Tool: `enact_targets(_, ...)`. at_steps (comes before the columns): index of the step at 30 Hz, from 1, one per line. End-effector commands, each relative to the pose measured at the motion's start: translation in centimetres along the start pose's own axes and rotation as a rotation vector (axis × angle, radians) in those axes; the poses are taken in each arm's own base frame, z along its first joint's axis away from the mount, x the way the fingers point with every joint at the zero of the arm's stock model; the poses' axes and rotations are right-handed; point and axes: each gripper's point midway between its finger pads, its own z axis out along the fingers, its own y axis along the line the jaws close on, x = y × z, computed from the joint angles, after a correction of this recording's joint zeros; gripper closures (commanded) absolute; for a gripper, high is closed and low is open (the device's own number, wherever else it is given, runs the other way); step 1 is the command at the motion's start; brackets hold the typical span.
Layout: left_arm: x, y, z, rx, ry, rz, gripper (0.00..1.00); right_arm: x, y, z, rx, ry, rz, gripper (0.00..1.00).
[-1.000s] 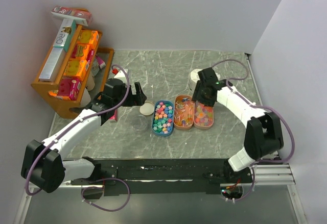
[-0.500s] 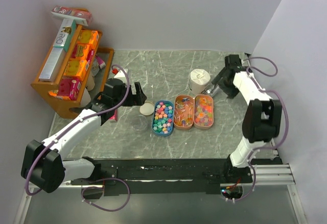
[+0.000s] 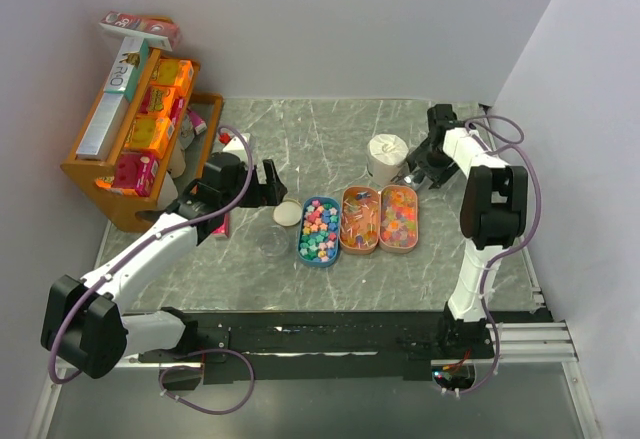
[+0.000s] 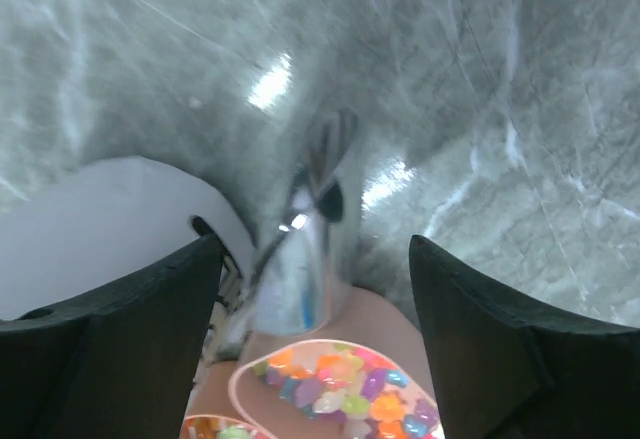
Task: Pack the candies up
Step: Pick up the spatula from the center of the board.
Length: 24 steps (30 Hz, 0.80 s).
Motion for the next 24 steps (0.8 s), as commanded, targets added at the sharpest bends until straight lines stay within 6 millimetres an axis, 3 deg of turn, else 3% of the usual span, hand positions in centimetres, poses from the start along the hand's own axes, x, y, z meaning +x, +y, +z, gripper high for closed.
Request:
enact_targets(1,-2.4,-1.1,-0.4,0.023,-0.06,0.005,0.03,0.5,-0.3,-0.6,-0.015,-0.004,0.014,0.36)
enact_targets(6,-2.3,-1.5,-0.3,0.044,-0.058,0.004,0.04,0.4,-1.2,-0.8,0.03,-0.011,-0.004,0.67)
enact_targets(7,-2.4,-1.5,-0.3,0.047,-0.06,0.004,0.04,0.4,-1.4,-1.0,0.039,-0.012,-0.005,0.79)
enact_targets(12,-2.5,-1.7,-0.6,0.055,-0.068,0.008,0.04,-0.8,-1.5,-2.2,0.033,-0.069,-0.004,1.0)
enact_targets(20,-3.1,-2.0,-1.1,0.065,-0.089,0.014,0.04,-4.6,-0.9,-6.4,-0.05,-0.251,-0.017,1.0)
enact_targets(23,-3.6,-2.2,-1.5,0.071,-0.103,0.019,0.04,-5.4,-0.3,-9.0,-0.119,-0.295,-0.044,1.0)
enact_targets(24,-4.1,-2.4,-1.7,0.075,-0.113,0.024,0.04,-5.7,-0.3,-10.8,-0.149,-0.319,-0.045,1.0)
